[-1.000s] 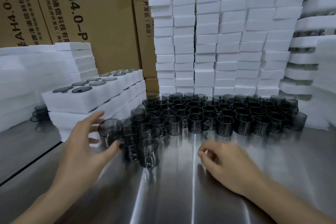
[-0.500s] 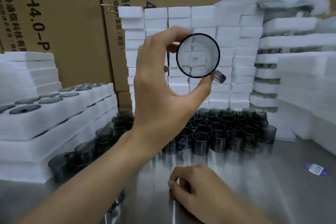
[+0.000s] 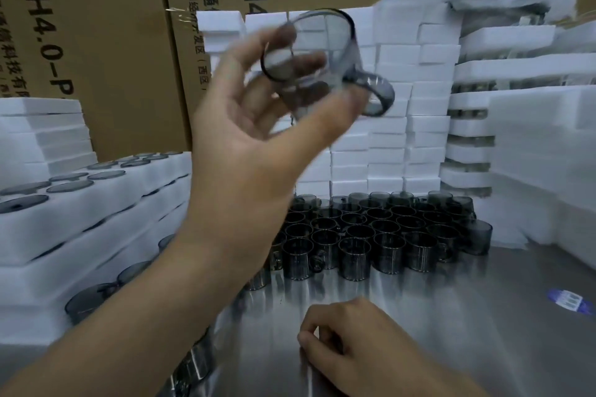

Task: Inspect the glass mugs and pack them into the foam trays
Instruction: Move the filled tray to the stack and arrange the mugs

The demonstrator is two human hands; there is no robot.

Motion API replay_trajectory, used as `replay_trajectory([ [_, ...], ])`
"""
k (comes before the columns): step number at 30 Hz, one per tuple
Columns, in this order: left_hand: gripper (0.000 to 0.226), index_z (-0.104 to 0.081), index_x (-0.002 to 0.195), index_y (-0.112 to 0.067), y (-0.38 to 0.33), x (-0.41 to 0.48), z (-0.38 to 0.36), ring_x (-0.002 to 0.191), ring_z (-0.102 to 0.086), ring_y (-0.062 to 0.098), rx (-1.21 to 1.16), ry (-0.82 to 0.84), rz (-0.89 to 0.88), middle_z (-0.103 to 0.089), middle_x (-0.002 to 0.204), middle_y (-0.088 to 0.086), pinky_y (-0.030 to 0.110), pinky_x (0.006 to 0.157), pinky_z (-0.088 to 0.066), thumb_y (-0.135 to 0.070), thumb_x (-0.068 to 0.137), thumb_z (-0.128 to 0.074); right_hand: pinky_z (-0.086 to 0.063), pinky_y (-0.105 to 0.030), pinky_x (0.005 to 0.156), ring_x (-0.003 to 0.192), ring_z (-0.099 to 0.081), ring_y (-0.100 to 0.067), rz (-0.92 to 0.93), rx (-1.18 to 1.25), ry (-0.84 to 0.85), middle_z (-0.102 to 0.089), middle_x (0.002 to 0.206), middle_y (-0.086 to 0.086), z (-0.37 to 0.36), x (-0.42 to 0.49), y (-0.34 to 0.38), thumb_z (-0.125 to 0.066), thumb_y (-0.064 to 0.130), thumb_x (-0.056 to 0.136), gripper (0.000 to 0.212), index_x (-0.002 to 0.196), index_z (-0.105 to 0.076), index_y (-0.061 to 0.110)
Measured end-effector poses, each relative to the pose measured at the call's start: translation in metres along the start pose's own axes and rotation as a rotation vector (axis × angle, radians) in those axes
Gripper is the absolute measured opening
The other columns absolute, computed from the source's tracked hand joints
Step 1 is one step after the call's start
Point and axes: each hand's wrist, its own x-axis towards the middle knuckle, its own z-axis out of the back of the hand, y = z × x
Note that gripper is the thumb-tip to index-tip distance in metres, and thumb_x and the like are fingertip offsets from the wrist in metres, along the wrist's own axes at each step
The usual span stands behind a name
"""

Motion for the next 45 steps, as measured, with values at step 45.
replay_trajectory([
  [45, 0.05, -0.067, 0.119, -0.028, 0.051, -0.056, -0.036, 0.107, -0.073, 0.011, -0.108, -0.125, 0.154, -0.078, 0.112, -0.005, 0.011, 0.078, -0.051, -0.054, 0.081, -0.086, -0.05, -0.018, 0.085, 0.105, -0.058, -0.007, 0.364, -0.171, -1.038, -0.052, 0.13, 0.017, 0.09, -0.014, 0.027, -0.073, 0.028, 0.1, 0.048, 0.144, -0.054, 0.029],
])
